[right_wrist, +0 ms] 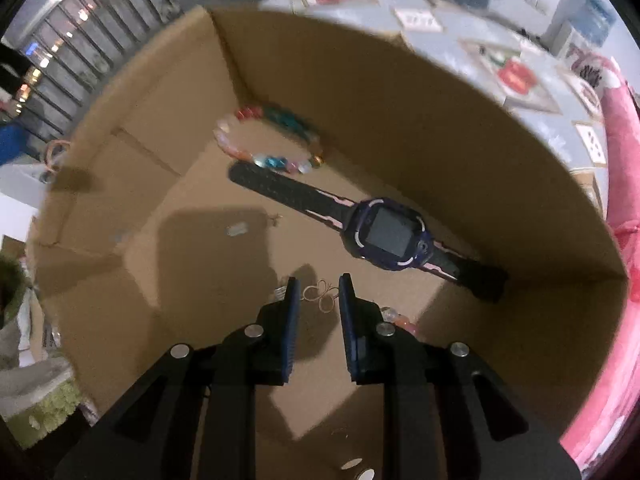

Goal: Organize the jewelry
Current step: 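Lower both grippers into the box and open them to drop the jewelry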

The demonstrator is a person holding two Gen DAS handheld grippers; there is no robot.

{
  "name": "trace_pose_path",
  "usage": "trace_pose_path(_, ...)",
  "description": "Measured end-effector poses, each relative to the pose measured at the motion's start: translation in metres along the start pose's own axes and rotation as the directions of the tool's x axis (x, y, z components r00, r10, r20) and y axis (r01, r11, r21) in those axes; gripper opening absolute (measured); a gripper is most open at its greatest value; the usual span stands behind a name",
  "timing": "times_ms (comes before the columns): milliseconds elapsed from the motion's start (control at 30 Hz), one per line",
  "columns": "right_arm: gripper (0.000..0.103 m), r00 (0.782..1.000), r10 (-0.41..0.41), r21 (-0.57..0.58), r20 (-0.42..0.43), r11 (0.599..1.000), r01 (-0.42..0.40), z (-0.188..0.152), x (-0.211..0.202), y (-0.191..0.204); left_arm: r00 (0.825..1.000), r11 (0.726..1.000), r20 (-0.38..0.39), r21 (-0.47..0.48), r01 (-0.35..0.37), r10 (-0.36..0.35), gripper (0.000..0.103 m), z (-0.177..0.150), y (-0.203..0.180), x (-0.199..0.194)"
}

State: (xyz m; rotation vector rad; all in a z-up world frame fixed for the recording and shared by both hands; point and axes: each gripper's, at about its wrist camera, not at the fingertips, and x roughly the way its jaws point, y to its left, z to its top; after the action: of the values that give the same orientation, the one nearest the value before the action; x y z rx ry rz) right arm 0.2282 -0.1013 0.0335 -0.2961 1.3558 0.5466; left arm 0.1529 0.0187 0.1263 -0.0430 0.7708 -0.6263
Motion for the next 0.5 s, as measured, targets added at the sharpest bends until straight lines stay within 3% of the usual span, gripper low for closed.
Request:
trace_pose_path(100,0.02,0.999,-0.015,0.02,-0.047,1.0,0.016,0.009,0.013,-0.001,1.0,0.999,0.025,-0.036,-0.018,0.019,0.076,-0.013,0.012,-0.016)
trace_pose_path(267,0.024,0.998,-0.021,0.042,-0.065,0.999,0.024,0.013,0.018,-0.001,0.998,0.995,0.04,-0.087,-0.053,0.057,0.079,-0.03,0.028,-0.03)
trace_pose_path(333,0.033,0.999,-0.016,0.055,-0.044,0.998,0.019,0.011,0.013,-0.001,0.997,0.992,0.042,-0.11,-0.059,0.063,0.08,-0.034,0.033,-0.034)
trace_pose_path(467,0.034,0.998,0.011,0.083,0.062,0.996,-0.016,0.0,-0.022,-0.002,0.995,0.988,0.05,-0.13,-0.082,0.089,0.081,-0.041,0.039,-0.039)
trace_pose_path(500,0.034,0.992,0.026,0.096,0.121,0.995,-0.038,-0.008,-0.041,-0.003,0.994,0.987,0.051,-0.133,-0.088,0.095,0.082,-0.042,0.04,-0.04)
